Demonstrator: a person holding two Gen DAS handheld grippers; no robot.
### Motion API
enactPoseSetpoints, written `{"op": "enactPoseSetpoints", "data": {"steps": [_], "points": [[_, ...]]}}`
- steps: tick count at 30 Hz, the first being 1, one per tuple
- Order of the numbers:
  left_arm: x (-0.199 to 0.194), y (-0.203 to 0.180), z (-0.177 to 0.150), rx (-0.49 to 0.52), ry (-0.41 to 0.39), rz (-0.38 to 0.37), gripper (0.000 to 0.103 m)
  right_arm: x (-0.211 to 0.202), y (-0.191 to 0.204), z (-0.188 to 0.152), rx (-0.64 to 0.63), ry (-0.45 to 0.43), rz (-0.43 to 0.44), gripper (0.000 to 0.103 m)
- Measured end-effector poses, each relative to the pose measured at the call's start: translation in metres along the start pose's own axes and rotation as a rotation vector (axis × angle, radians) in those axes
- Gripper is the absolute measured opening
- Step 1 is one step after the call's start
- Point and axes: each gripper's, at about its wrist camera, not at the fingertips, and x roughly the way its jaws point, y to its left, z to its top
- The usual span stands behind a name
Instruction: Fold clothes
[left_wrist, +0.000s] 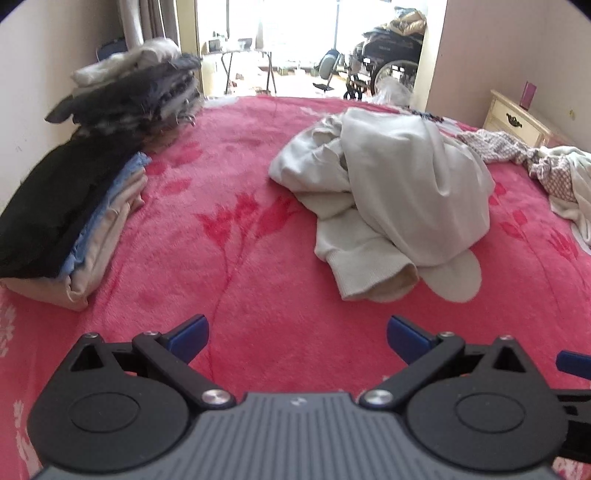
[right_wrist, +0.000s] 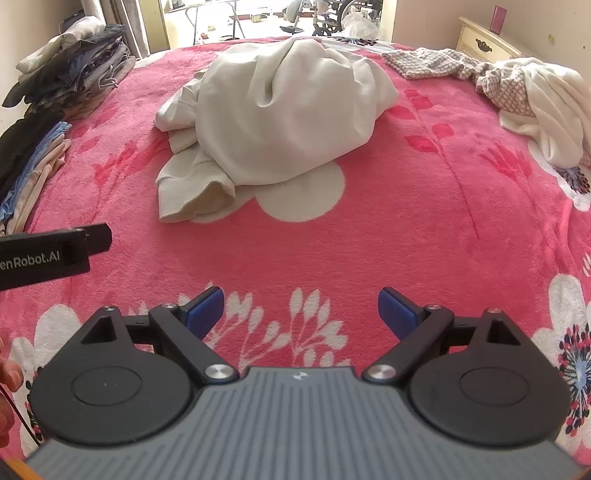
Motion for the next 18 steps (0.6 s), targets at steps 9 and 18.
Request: {"op": "enactPoseSetpoints", "data": {"steps": [9, 18], "points": [[-0.0007, 0.0006, -0.0015, -0.001, 0.018, -0.043, 0.103, -0.0013, 0.0014, -0.0006, -0.004, -0.003, -0.002, 0.091], [-0.0056, -0.0003, -0.0014, 0.013, 0.007, -0.044, 0.103, -0.0039, 0.0018, -0.0015, -0.008, -0.012, -0.003, 0.091]]}}
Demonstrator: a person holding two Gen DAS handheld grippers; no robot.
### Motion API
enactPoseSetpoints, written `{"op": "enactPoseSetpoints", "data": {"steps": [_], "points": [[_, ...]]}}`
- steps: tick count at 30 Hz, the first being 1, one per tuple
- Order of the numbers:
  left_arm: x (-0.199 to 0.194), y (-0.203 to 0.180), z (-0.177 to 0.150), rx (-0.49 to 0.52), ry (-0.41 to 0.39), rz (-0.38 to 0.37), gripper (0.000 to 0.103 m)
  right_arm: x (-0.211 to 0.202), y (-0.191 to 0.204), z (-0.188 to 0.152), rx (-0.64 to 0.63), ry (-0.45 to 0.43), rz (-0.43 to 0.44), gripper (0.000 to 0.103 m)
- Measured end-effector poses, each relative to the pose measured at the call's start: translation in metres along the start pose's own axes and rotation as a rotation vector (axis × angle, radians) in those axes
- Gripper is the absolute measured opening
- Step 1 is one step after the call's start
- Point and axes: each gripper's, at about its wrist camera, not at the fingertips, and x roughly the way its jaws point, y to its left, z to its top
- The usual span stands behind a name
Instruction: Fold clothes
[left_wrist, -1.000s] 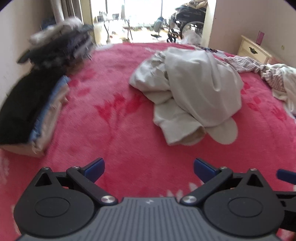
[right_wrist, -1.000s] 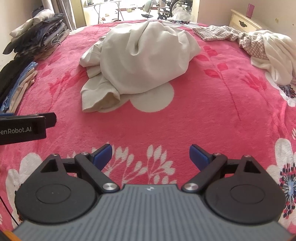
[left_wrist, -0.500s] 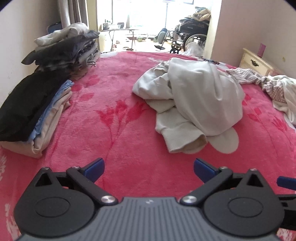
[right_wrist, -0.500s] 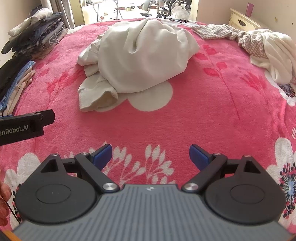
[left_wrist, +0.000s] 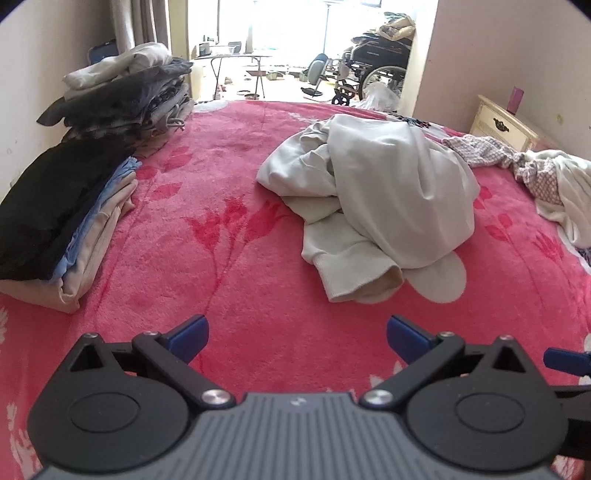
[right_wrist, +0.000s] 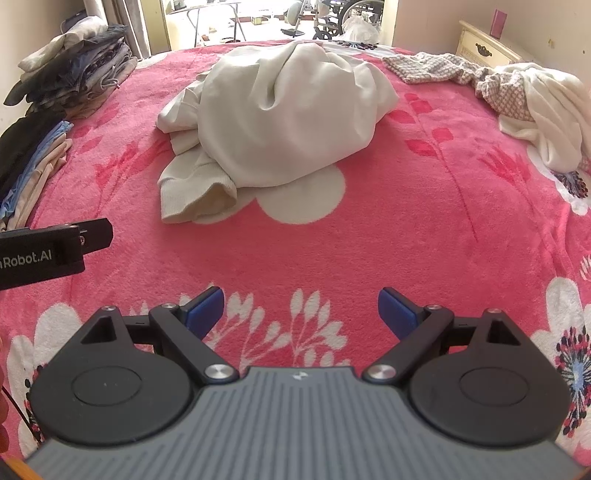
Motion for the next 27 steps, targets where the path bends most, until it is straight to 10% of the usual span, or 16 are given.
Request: {"op": "enactPoseSetpoints", "data": {"steps": [27], "points": [[0.0013, 0.0049, 0.0015, -0.011, 0.012, 0.082, 0.103, -0.0003, -0.0020, -0.0001, 0.006, 0.010, -0.006, 0.091]]}}
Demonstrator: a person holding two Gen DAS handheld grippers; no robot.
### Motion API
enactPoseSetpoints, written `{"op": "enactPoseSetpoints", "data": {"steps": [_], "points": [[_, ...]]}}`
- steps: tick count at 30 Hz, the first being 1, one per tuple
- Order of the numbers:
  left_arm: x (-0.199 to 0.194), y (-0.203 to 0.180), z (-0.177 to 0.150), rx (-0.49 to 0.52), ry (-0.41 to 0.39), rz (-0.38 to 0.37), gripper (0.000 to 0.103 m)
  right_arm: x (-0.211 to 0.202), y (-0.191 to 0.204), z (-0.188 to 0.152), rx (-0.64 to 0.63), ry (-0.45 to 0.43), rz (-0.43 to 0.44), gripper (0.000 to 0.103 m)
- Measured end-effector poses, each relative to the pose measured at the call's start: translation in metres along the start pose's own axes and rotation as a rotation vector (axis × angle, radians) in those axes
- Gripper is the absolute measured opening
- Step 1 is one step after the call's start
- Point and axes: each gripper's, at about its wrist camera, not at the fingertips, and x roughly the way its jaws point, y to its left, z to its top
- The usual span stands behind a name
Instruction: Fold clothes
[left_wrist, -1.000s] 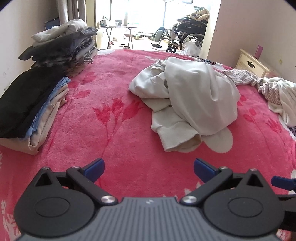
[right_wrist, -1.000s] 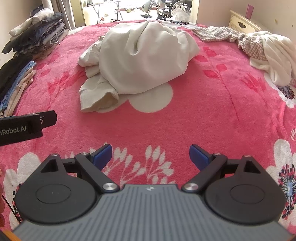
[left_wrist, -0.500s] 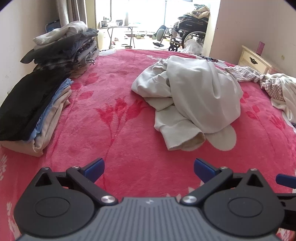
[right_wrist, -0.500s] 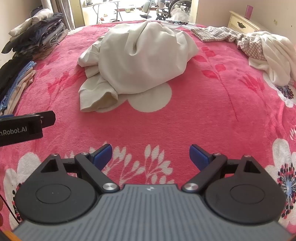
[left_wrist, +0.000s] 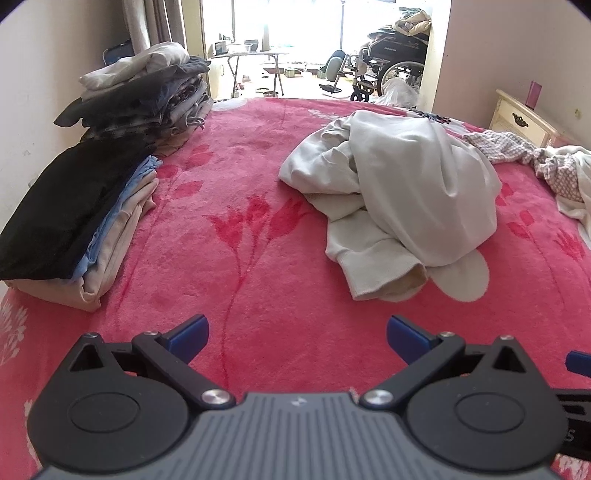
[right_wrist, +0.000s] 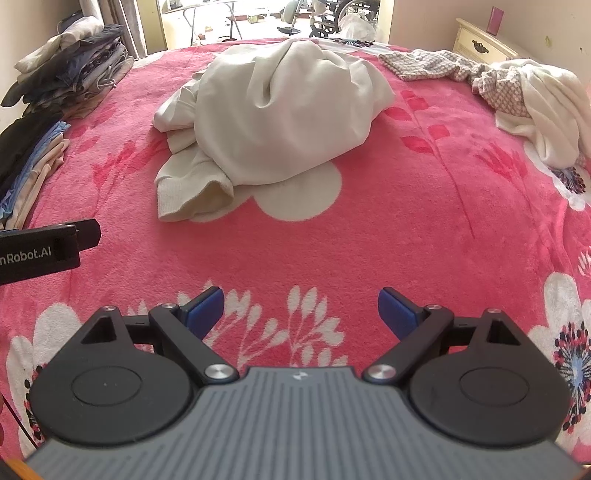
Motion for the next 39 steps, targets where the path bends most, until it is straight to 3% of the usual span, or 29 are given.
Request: {"op": "enactPoseSetpoints", "data": {"steps": [29, 39], "points": [[0.001, 0.001, 0.000, 0.000, 0.000, 0.004, 0.103, 0.000, 0.000, -0.002, 0.004, 0.006, -0.002, 0.091], [0.015, -0.005, -0.001, 0.046, 0.006, -0.037, 0.103, 0.011, -0.001, -0.003, -0.012, 0.012, 0.016, 0.091]]}}
